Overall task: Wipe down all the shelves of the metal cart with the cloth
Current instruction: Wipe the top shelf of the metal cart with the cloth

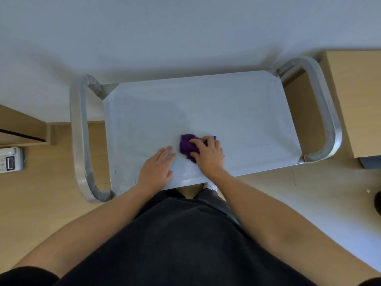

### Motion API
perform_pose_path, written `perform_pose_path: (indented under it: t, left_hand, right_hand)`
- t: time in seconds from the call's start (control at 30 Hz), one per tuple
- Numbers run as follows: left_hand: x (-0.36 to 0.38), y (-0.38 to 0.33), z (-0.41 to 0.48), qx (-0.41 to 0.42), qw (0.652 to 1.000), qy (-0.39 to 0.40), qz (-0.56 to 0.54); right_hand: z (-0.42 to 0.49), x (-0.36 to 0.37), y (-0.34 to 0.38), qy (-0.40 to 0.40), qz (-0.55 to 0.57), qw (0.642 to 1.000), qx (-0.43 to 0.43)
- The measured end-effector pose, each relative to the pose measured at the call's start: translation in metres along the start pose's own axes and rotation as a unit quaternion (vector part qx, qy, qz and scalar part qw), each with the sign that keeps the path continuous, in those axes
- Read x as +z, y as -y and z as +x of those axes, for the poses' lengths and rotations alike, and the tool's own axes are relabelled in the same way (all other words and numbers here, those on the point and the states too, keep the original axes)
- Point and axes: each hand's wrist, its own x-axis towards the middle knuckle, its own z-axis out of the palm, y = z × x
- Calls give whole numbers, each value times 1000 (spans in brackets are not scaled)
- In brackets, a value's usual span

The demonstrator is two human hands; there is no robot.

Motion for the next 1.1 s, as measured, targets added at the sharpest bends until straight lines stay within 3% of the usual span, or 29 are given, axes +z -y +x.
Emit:
perform_pose_path:
  t: [0.13,0.27,0.43,0.53,0.7,0.8,1.0,1.1]
  left_hand:
    - [-1,-4,0,3,1000,-1,-9]
    - [0,-4,0,3,1000,3,-8]
    - [-1,2,0,-6,1000,9,-2]
    - [-4,3,1,-3,1000,8,-3]
    - [-6,-1,2,-1,1000,14,-5]
    - [-4,-3,0,-3,1000,15,-2]
    - [-4,1,0,-6,1000,3,8]
    - [-7,2,0,-3,1000,5,15]
  right_hand:
    - [25,-19,-50,-35,27,991,129]
    - [20,-10,-18,-49,21,977,208]
    - [-10,19,40,9,19,1000,9]
    - [3,6,15,2,26,999,-23]
    - [31,-32,-69,-38,42,985,164]
    - [27,-32,-66,-34,50,966,252]
    - [-17,8,24,29,-6,999,42]
    - [-18,1,20,38,19,999,10]
